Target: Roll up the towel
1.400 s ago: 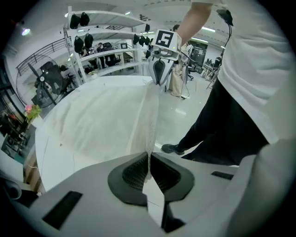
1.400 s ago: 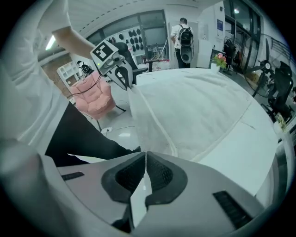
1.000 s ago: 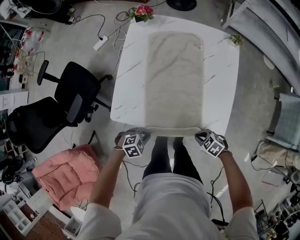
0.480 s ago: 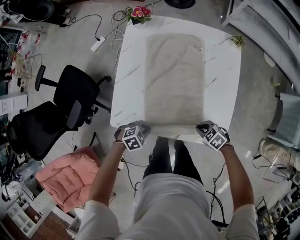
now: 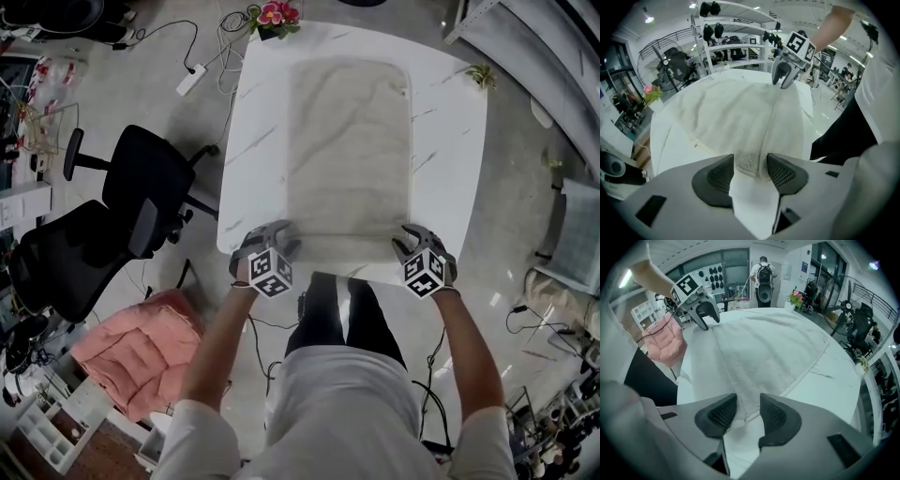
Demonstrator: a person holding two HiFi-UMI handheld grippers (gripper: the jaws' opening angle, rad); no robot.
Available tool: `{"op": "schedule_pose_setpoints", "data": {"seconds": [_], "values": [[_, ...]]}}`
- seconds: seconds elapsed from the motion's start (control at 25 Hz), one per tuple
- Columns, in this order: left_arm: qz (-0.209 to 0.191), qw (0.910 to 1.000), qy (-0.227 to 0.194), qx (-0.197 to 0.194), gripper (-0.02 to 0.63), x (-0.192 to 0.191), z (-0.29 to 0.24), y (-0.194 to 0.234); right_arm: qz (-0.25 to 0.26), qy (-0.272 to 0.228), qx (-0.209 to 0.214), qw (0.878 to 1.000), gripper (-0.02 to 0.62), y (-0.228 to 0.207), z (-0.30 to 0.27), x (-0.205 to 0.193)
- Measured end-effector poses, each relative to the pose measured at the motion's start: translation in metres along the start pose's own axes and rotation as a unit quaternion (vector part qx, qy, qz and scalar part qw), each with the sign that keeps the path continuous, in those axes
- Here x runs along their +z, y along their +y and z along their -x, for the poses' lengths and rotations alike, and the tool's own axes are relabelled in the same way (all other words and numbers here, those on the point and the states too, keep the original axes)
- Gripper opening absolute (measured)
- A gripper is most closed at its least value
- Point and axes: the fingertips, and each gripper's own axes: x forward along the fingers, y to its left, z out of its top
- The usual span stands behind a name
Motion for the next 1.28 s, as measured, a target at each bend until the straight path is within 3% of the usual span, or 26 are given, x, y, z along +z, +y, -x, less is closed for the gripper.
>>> {"op": "schedule_pose_setpoints", "data": {"seconds": [0.16,0.32,0.48,0.6,0.76,0.84,0.96,1.16,1.28], "values": [[0.068,0.9972,-0.021,-0.024,0.259,-0.003,0.005,0.005,-0.037,-0.014,0.013,0.999,0.176,-0.003,0.004,0.002],[0.094,0.9944,-0.037,-0.030,0.278,-0.008,0.018,0.011,-0.074,-0.040,0.023,0.996,0.176,-0.011,0.019,0.008],[0.126,0.9904,-0.048,-0.032,0.290,-0.010,0.026,0.012,-0.074,-0.032,0.008,0.997,0.164,-0.020,0.026,-0.001],[0.178,0.9811,-0.069,-0.029,0.291,-0.010,0.032,0.020,-0.068,-0.046,0.011,0.997,0.155,-0.016,0.034,0.002],[0.248,0.9628,-0.104,-0.022,0.291,-0.012,0.043,0.029,-0.023,-0.060,0.074,0.995,0.159,0.025,0.045,0.012],[0.233,0.9666,-0.105,-0.019,0.290,-0.013,0.047,0.024,0.012,-0.050,0.098,0.994,0.166,0.046,0.047,0.009],[0.167,0.9802,-0.102,-0.026,0.285,-0.008,0.052,-0.004,0.043,-0.040,0.107,0.993,0.170,0.067,0.046,0.003],[0.037,0.9930,-0.109,-0.028,0.232,0.009,0.051,-0.056,0.045,-0.039,0.093,0.994,0.175,0.072,0.039,-0.008],[-0.017,0.9968,-0.076,-0.019,0.221,0.002,0.032,-0.073,0.050,-0.037,0.080,0.995,0.197,0.068,0.033,-0.017]]}}
